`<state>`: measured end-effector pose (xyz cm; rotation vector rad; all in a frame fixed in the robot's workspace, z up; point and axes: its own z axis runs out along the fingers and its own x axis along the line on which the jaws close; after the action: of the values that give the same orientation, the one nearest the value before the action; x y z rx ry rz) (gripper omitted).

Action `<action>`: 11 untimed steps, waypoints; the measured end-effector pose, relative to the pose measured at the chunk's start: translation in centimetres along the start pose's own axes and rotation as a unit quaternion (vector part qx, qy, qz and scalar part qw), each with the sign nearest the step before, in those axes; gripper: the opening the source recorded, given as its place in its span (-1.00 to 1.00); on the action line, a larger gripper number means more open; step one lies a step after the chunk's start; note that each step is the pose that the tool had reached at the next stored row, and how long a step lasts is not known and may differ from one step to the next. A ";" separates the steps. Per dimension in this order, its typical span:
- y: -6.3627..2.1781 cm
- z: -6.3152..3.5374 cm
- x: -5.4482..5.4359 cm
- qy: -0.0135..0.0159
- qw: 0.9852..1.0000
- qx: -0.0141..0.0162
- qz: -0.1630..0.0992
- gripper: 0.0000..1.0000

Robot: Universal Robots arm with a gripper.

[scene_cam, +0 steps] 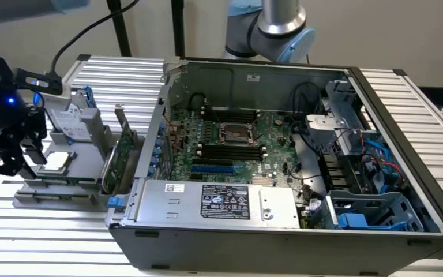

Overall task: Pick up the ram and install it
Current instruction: 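Pick up the ram and move it above insertion slot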

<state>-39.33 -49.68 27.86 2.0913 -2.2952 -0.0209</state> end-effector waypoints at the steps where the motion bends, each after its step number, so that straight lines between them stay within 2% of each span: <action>1: -0.01 0.18 0.0 0.000 1.000 0.000 -0.004 1.00; 6: -0.06 1.09 0.0 0.001 1.000 0.000 -0.022 1.00; 11: -0.10 1.99 0.0 0.001 1.000 0.001 -0.028 1.00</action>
<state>-39.31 -49.69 25.87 2.1554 -2.2346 -0.0193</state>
